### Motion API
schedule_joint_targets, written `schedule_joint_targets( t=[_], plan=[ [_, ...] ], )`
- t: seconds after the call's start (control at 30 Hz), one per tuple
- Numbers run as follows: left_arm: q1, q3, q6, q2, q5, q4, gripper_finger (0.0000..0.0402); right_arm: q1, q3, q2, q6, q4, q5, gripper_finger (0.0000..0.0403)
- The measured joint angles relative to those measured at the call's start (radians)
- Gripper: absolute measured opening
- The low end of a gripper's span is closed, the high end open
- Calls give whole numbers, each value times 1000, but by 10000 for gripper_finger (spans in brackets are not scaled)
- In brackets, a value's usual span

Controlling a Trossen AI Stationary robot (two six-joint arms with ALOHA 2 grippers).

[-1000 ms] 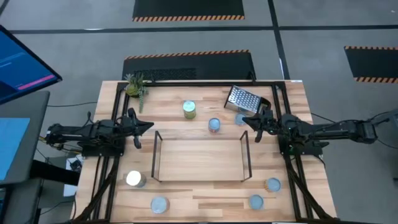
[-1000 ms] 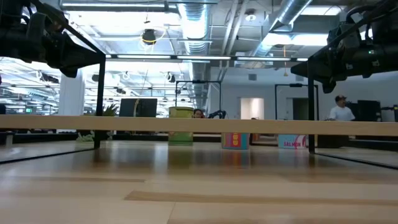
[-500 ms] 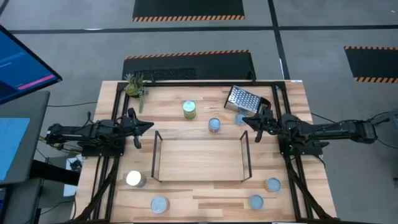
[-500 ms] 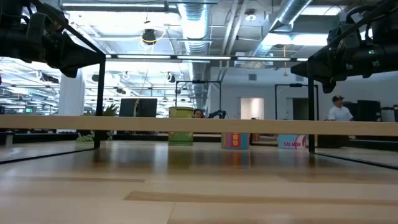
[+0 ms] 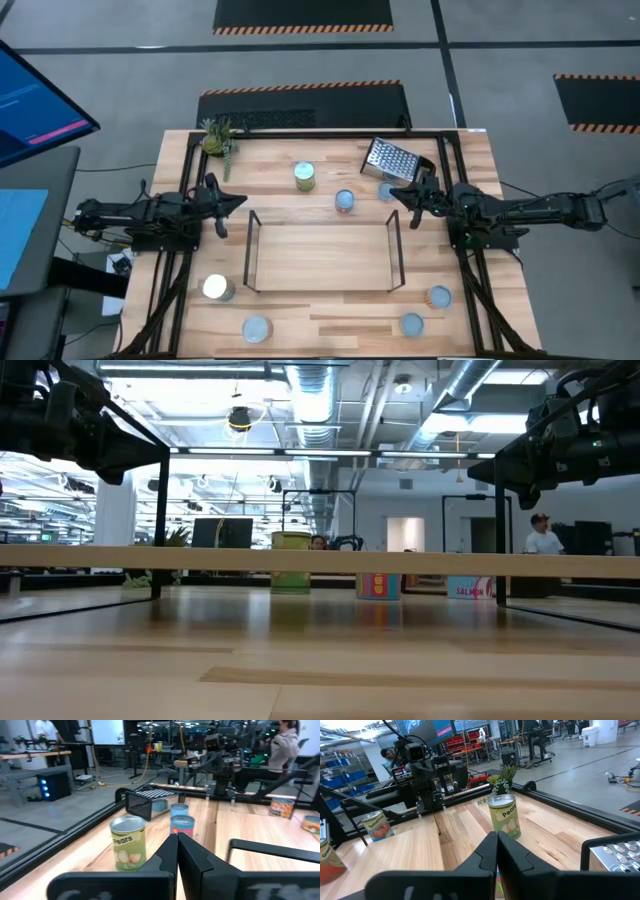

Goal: Pick and place cans onto a shelf
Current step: Put the canned pears on the shelf

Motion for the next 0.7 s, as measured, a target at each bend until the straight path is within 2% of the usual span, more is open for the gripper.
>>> schedule_joint_targets(
  t=[0.17,0.57,0.7],
  plan=[
    [0,-3,-53,0,-5,34,0,0,0,0,0,0,0,33],
    [0,-3,-16,0,-29,26,0,-2,0,0,20,2,0,33],
    [0,0,-78,0,-30,7,0,-10,3,0,33,1,21,33]
  ],
)
